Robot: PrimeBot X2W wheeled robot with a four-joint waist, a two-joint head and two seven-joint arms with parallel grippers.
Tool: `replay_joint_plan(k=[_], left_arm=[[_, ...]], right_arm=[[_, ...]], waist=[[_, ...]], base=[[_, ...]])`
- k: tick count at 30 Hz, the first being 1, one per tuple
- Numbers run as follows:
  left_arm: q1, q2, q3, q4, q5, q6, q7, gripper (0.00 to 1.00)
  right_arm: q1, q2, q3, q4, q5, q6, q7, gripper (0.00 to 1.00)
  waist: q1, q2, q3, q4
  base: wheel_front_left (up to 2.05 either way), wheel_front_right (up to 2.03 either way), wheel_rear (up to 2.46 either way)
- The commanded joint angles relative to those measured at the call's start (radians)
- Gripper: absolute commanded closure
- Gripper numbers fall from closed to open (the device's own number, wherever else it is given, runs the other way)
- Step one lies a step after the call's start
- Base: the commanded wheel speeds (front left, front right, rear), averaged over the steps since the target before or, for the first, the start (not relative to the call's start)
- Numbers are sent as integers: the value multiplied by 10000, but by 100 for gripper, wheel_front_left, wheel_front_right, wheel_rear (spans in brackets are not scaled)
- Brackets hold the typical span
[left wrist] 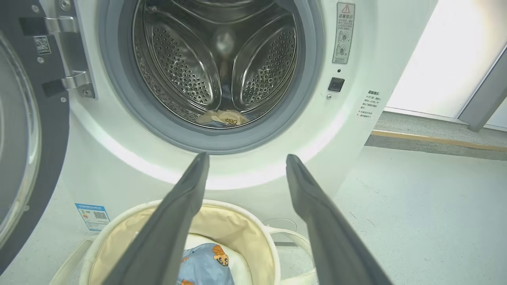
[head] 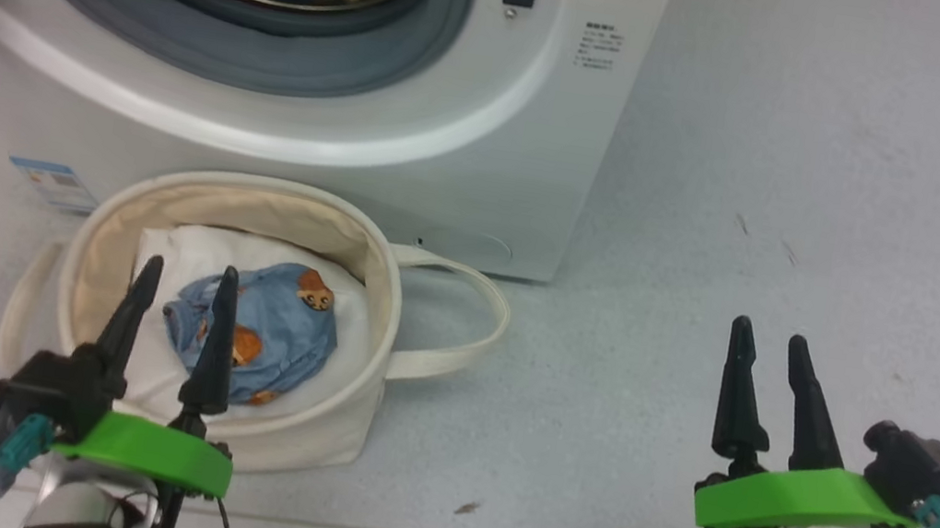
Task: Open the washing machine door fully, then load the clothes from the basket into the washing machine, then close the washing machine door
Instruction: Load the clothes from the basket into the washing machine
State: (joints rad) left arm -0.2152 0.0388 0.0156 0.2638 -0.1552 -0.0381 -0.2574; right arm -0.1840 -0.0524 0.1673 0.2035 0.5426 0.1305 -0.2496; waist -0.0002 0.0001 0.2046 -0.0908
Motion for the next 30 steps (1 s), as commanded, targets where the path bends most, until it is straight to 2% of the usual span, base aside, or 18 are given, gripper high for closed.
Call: replay_joint_plan(k=[1, 9, 30], left_arm=[[-101, 117, 201, -414, -53, 161, -44, 0], [444, 115, 147, -587, -475, 459, -44, 0], [479, 115, -76, -534, -521, 419, -44, 0]], right_arm=[[54, 22, 227, -297, -178, 2, -122, 0], [559, 22, 66, -239, -364, 2, -122, 0], [582, 22, 158, -348, -430, 2, -122, 0]], waist=[[2, -1, -319, 244], [2, -1, -892, 292], [2, -1, -836, 230]], base=[[0, 0, 0], [0, 0, 0], [0, 0, 0]])
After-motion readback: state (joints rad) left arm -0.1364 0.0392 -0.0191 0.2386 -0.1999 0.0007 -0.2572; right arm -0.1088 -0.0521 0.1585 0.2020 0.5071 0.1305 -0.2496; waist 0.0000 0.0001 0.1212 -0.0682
